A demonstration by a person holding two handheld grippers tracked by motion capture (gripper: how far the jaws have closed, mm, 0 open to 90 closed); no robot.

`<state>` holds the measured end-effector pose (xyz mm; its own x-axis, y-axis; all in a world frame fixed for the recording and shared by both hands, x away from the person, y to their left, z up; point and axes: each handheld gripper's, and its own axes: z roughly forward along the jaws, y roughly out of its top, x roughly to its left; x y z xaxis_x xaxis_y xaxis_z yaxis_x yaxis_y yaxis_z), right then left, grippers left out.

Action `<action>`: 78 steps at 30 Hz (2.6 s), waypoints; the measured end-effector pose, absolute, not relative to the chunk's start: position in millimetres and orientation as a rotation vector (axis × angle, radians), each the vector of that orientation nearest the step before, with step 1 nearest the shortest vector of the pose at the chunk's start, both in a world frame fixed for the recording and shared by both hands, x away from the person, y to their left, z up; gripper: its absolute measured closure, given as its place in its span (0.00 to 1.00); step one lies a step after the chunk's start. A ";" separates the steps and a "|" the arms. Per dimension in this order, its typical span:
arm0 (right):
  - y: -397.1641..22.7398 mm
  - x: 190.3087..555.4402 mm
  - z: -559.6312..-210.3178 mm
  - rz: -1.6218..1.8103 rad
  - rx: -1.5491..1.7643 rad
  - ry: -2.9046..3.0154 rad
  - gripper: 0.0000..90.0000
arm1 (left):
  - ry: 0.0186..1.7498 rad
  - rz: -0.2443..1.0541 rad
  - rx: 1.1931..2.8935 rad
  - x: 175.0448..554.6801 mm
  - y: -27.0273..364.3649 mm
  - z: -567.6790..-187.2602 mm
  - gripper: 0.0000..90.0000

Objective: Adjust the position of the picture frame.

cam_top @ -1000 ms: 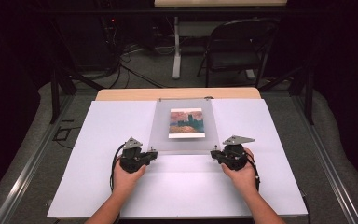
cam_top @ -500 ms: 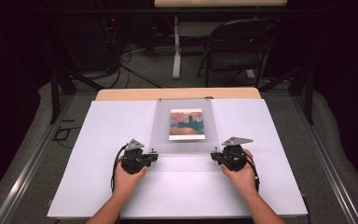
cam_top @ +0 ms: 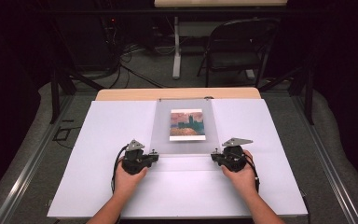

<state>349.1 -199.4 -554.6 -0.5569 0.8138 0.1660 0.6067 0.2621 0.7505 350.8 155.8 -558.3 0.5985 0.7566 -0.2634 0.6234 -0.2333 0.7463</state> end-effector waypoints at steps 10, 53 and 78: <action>-201.4 348.8 -556.1 1.208 1.351 2.272 0.91 | 1.112 0.173 1.905 351.0 157.4 -559.4 0.90; -230.4 301.1 -503.5 1.143 1.091 2.275 0.45 | 1.027 0.244 1.903 311.9 191.0 -500.5 0.44; -227.4 436.2 -482.8 1.077 1.315 2.278 0.50 | 1.174 0.220 1.876 442.3 173.0 -479.6 0.44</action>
